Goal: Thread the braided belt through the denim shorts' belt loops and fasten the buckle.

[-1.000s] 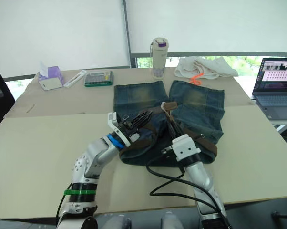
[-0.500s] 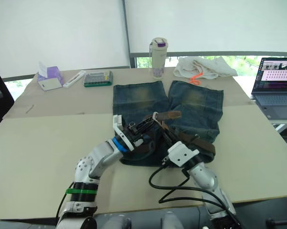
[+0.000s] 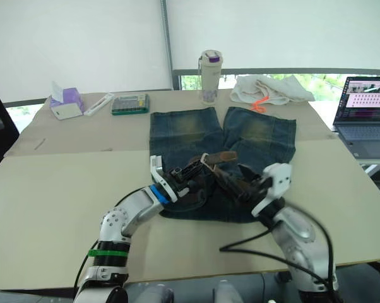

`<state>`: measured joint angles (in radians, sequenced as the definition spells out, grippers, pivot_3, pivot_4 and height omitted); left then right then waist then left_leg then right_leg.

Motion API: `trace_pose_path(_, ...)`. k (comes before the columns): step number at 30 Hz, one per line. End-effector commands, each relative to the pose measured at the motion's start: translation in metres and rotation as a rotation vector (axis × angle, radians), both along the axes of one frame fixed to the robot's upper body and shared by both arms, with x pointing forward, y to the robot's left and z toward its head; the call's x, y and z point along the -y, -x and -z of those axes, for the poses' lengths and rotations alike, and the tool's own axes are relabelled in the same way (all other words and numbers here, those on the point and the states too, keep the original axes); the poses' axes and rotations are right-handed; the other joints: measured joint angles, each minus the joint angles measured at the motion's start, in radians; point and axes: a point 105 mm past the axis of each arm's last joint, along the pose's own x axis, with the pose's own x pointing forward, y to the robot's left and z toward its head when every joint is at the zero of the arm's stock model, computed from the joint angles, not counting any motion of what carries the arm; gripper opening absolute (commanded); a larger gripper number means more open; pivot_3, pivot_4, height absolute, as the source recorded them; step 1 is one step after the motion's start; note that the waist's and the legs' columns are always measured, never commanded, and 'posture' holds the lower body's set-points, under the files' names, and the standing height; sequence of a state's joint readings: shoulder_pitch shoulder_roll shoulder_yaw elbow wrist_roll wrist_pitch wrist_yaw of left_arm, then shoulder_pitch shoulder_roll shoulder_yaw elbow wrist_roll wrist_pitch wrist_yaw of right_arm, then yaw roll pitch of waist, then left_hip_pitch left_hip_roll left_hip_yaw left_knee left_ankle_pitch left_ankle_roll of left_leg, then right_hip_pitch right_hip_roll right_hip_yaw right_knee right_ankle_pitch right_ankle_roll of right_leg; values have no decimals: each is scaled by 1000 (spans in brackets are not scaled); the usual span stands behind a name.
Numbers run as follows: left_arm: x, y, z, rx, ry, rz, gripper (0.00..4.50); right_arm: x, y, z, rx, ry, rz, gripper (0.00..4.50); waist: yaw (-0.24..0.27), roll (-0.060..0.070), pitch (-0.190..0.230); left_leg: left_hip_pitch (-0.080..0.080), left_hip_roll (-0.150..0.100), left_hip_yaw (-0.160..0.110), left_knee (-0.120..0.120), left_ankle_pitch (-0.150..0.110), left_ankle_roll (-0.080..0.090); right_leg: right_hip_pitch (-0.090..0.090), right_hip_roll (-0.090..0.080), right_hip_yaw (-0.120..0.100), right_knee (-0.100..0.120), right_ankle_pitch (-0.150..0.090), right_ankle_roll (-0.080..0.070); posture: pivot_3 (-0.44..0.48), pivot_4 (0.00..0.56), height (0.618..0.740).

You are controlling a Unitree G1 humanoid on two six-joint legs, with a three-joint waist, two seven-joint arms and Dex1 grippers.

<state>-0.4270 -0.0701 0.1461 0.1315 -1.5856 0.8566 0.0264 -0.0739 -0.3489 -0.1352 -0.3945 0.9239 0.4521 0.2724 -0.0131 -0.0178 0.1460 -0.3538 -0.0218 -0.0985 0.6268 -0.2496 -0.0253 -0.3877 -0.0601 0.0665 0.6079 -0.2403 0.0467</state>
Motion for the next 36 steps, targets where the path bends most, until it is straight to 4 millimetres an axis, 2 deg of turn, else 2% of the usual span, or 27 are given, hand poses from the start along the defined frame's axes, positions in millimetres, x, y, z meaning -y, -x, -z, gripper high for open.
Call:
trace_pose_path(1,-2,-1,-10,36,16,0,0,-3,1,-15,-83,-190,-39,3869,0,1,0,0,0,0,0,0,0,0,0,0,0,0,0,0,150,740)
trace_pose_path(5,0,0,-9,41,5,12,0,-10,-4,-21,-161,-305,-49,3869,0,1,-1,0,0,0,0,0,0,0,0,0,0,-3,4,0,150,740)
trace_pose_path(6,2,1,-9,43,0,18,0,-11,-6,-23,-180,-345,-36,3632,0,1,-1,0,0,0,0,0,0,0,0,0,0,-3,5,0,150,740)
trace_pose_path(9,3,1,-8,46,-5,24,0,-13,-9,-23,-213,-374,-24,2790,-1,2,-1,0,0,0,0,0,0,-1,0,0,0,-3,5,0,150,740)
trace_pose_path(11,3,1,-8,46,-4,24,0,-14,-10,-22,-221,-358,-20,1892,1,2,-1,0,0,0,0,0,0,-1,0,0,0,-3,5,0,150,740)
trace_pose_path(14,2,0,-8,47,-5,21,0,-13,-11,-20,-226,-341,-1,1052,0,2,-1,0,-1,1,0,0,0,-1,0,0,0,-3,5,0,150,740)
trace_pose_path(17,2,0,-9,52,-6,18,0,-12,-12,-19,-232,-338,11,22,0,2,-1,0,0,0,0,0,0,-1,0,0,0,-4,6,0,150,740)
trace_pose_path(19,0,0,-9,72,-31,12,716,-11,-12,-19,-231,-330,16,0,-1,2,-1,0,0,0,0,0,0,-1,0,0,0,-4,7,0,150,740)
trace_pose_path(20,0,0,-8,82,-56,10,882,-10,-13,-19,-230,-326,18,0,-1,2,-1,0,0,1,0,0,0,-1,0,0,0,-4,7,0,150,740)
trace_pose_path(23,-7,4,-3,141,-180,12,2028,-4,-12,-19,-233,-277,12,0,-1,2,-1,0,0,1,0,0,0,-1,0,0,0,-4,7,0,150,740)
trace_pose_path(24,-10,7,-2,168,-221,19,2220,-2,-11,-17,-241,-245,4,0,-2,2,-1,0,0,0,0,0,0,-1,0,0,0,-4,7,0,150,740)
trace_pose_path(25,-14,9,0,193,-263,26,2779,1,-10,-16,-248,-213,-6,0,-2,2,-1,0,0,1,0,0,0,-1,0,0,0,-4,7,0,150,740)
trace_pose_path(28,-30,19,2,285,-382,48,3589,19,-8,-13,-275,-129,-7,0,-3,2,-1,0,0,1,0,0,0,-1,0,0,0,-3,5,0,150,740)
trace_pose_path(30,-41,28,4,374,-472,81,4430,34,-9,-11,-300,-57,11,0,-3,2,-1,0,0,1,-1,0,0,-1,0,0,0,-3,5,0,150,740)
trace_pose_path(32,-50,34,4,431,-506,90,4470,46,-8,-12,-316,-23,14,0,-2,2,-1,0,0,1,-1,0,0,-1,0,0,0,-4,5,0,150,740)
trace_pose_path(36,-59,34,19,463,-599,81,4470,60,-3,-17,-338,26,-5,0,2,2,-1,0,0,1,-1,0,1,0,0,0,-1,-5,6,0,150,740)
